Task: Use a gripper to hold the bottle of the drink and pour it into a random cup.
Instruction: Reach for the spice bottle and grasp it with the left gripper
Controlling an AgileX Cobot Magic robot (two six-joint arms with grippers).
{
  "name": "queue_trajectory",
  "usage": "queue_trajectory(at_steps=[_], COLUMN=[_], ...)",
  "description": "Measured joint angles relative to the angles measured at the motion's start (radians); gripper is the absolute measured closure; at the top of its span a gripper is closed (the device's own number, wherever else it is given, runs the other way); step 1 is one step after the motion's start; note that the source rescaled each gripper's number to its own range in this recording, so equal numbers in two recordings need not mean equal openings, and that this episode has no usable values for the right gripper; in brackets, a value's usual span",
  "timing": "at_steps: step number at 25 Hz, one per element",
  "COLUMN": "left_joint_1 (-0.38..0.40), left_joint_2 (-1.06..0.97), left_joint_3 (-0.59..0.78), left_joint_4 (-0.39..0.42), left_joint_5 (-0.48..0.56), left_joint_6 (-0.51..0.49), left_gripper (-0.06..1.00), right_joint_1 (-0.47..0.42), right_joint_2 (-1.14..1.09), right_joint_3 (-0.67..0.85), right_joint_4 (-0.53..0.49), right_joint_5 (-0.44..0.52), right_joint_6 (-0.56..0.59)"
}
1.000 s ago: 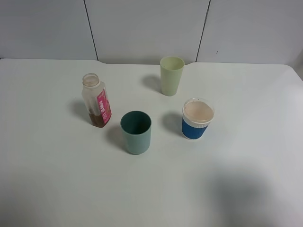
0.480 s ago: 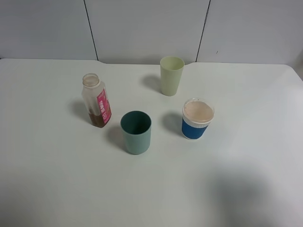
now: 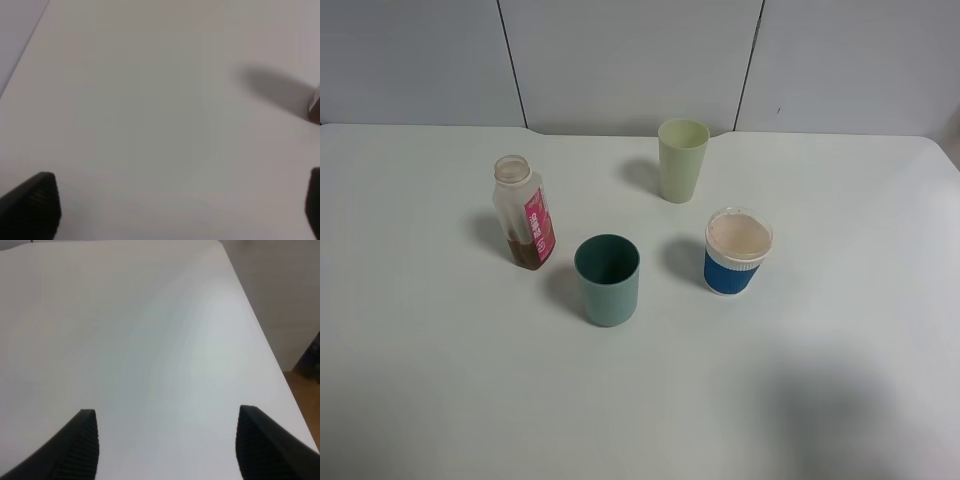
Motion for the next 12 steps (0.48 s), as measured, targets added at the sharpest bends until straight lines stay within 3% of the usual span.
queue_trajectory(at_steps=[6, 12], left_joint_1=[0.0, 0.0], left_joint_2=[0.012, 0.155], left_joint_3=[0.0, 0.0], left_joint_4=[0.003, -0.003], left_joint_5=[0.0, -0.002], left_joint_6=[0.0, 0.0], left_gripper=[-0.06, -0.06], right_joint_1=[0.0, 0.0], right_joint_2=[0.0, 0.0], right_joint_3=[0.0, 0.0], right_joint_4=[0.0, 0.0], right_joint_5=[0.0, 0.0], right_joint_6=[0.0, 0.0])
